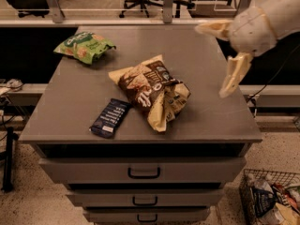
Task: Move brown chip bag near rxbar blueberry
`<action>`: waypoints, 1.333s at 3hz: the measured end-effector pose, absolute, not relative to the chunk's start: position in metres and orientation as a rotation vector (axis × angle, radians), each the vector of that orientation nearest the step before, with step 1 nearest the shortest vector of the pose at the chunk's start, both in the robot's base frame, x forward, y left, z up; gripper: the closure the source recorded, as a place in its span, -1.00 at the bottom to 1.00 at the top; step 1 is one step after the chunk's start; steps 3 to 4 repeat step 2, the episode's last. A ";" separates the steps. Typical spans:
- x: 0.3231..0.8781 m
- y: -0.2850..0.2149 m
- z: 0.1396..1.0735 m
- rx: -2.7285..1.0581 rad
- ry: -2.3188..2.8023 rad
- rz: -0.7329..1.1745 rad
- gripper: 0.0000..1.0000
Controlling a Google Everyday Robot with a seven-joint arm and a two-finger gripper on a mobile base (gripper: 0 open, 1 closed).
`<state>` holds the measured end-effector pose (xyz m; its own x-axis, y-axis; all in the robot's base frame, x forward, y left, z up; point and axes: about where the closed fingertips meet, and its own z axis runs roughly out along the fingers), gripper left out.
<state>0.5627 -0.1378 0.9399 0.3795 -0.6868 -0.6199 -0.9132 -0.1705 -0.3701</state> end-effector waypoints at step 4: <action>0.589 -0.211 0.998 -1.711 1.480 0.259 -1.00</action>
Offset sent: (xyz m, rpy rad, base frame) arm 0.0181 -0.0560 0.0337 0.0429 -0.0370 -0.1626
